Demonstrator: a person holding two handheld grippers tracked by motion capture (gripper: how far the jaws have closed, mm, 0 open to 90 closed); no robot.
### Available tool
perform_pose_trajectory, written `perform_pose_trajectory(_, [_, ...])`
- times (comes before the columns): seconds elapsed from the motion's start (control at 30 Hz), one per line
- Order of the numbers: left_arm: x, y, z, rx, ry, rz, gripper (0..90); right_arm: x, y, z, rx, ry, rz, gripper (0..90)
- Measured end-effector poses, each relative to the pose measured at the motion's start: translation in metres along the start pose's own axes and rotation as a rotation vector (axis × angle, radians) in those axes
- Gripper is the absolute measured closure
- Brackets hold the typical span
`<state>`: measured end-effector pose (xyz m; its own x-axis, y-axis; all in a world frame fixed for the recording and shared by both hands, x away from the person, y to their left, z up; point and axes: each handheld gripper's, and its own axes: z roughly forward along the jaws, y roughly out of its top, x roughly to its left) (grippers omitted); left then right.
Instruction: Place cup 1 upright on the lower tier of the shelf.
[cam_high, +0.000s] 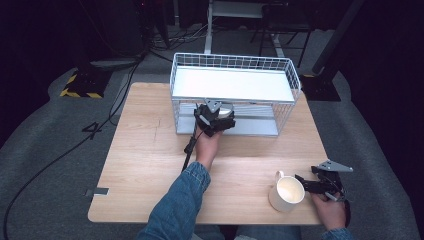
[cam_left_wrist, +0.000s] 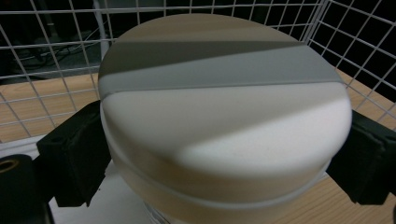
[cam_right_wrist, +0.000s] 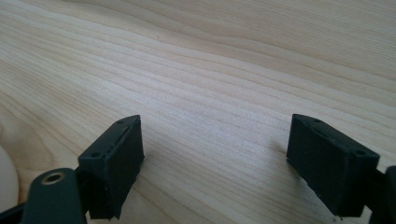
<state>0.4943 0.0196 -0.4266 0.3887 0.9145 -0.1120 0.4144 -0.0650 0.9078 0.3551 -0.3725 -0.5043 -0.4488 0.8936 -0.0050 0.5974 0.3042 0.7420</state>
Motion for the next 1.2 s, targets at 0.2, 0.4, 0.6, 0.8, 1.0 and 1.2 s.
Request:
perform_pose_trajectory(0.2, [0.001, -0.006, 0.006, -0.020, 0.046, 0.009, 7.0, 0.000, 0.000, 0.000, 0.000, 0.000, 0.000, 18.9])
perform_pose_trajectory(0.4, [0.004, -0.013, 0.013, -0.014, 0.062, -0.014, 7.0, 0.000, 0.000, 0.000, 0.000, 0.001, 0.000, 19.0])
perform_pose_trajectory(0.6, [0.011, -0.019, 0.020, -0.016, 0.076, -0.045, 7.0, 0.000, 0.000, 0.000, 0.000, 0.001, 0.000, 19.2])
perform_pose_trajectory(0.8, [0.013, -0.021, 0.024, -0.029, 0.095, -0.041, 7.0, 0.000, 0.000, 0.000, 0.001, 0.000, 0.002, 19.2])
perform_pose_trajectory(1.0, [0.013, -0.022, 0.024, -0.023, 0.096, -0.050, 6.9, 0.000, 0.000, 0.000, 0.001, 0.000, 0.002, 19.2])
perform_pose_trajectory(1.2, [0.015, -0.022, 0.024, -0.027, 0.086, -0.057, 6.9, 0.000, 0.000, 0.000, 0.001, -0.001, 0.001, 19.4])
